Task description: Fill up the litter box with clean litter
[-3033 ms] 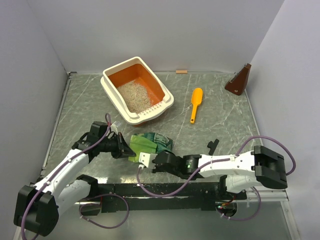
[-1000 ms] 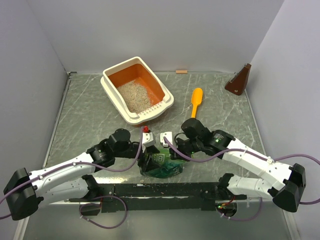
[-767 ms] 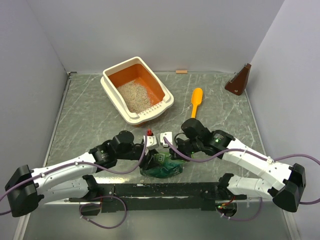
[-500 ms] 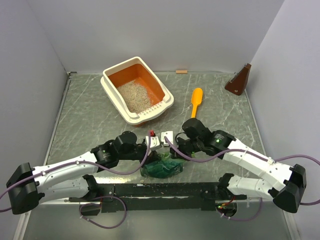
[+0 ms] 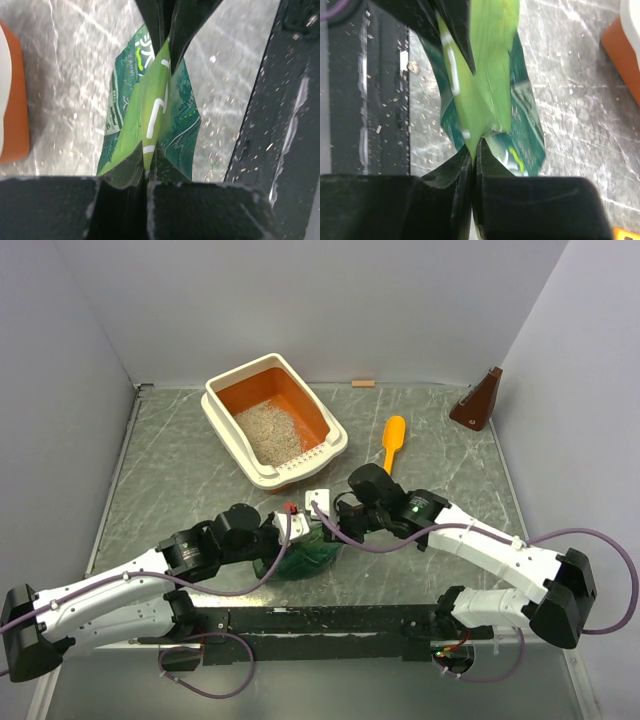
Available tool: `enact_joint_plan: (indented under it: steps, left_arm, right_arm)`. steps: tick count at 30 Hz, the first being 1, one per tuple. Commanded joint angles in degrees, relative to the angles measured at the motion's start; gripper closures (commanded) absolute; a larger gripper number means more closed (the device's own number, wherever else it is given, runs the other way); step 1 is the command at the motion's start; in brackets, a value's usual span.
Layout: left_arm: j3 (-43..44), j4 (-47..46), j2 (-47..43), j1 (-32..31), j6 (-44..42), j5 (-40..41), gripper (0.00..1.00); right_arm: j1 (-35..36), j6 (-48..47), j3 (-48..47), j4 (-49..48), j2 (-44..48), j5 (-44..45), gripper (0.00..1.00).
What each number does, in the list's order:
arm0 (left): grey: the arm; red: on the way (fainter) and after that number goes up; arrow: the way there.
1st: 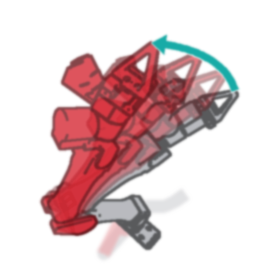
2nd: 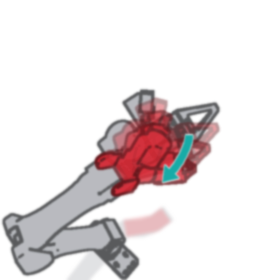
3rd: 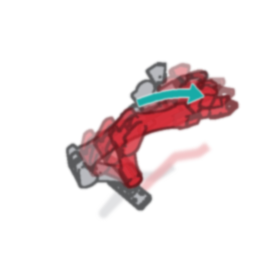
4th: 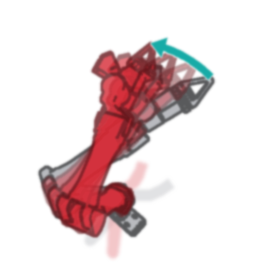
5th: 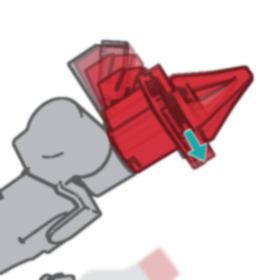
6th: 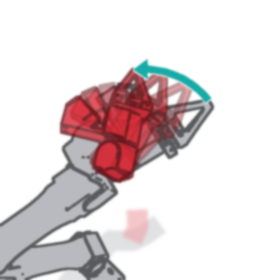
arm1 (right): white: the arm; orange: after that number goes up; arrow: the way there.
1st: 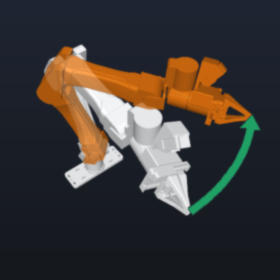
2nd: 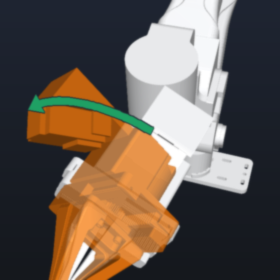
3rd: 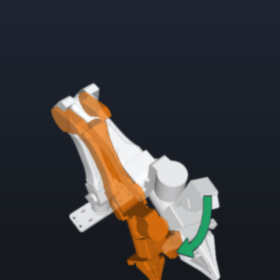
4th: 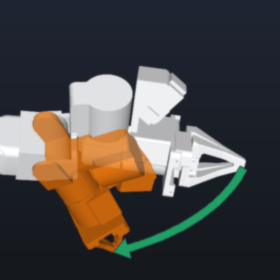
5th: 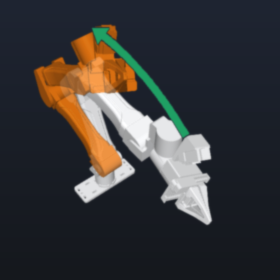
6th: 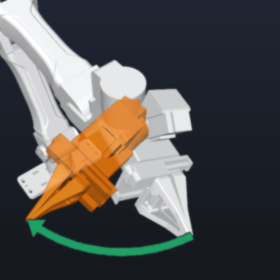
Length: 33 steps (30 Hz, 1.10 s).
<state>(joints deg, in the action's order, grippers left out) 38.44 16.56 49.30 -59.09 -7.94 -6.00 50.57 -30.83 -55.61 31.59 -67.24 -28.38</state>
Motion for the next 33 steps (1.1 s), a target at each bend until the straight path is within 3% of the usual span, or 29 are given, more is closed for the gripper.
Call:
enact_joint_plan:
  steps: [1, 7, 18, 22, 33]
  left_arm:
    - [-2.9, -2.4, -4.3, 1.0, -0.2, 1.2, 0.99]
    - [-7.8, -5.0, -8.4, 1.0, 2.2, -1.1, 0.99]
    - [-8.1, -5.5, -10.0, 1.0, 4.4, -0.9, 0.99]
    - [-8.3, -5.9, -10.4, 1.0, 5.1, -0.6, 1.00]
    - [-8.7, -6.5, -12.3, 1.0, 6.1, -0.2, 0.99]
  right_arm:
    - [-1.6, -0.9, -0.2, 0.2, -0.9, -0.6, 0.83]
    - [-1.6, -3.3, -4.7, 2.8, -2.1, 1.2, 0.74]
    - [-1.5, -2.0, -6.8, 7.9, 10.1, 10.0, 0.54]
    - [-1.5, 0.3, -5.6, 8.3, 13.4, 6.9, 0.37]
    - [0.9, 0.5, -3.0, 7.1, 11.8, 4.6, 0.36]
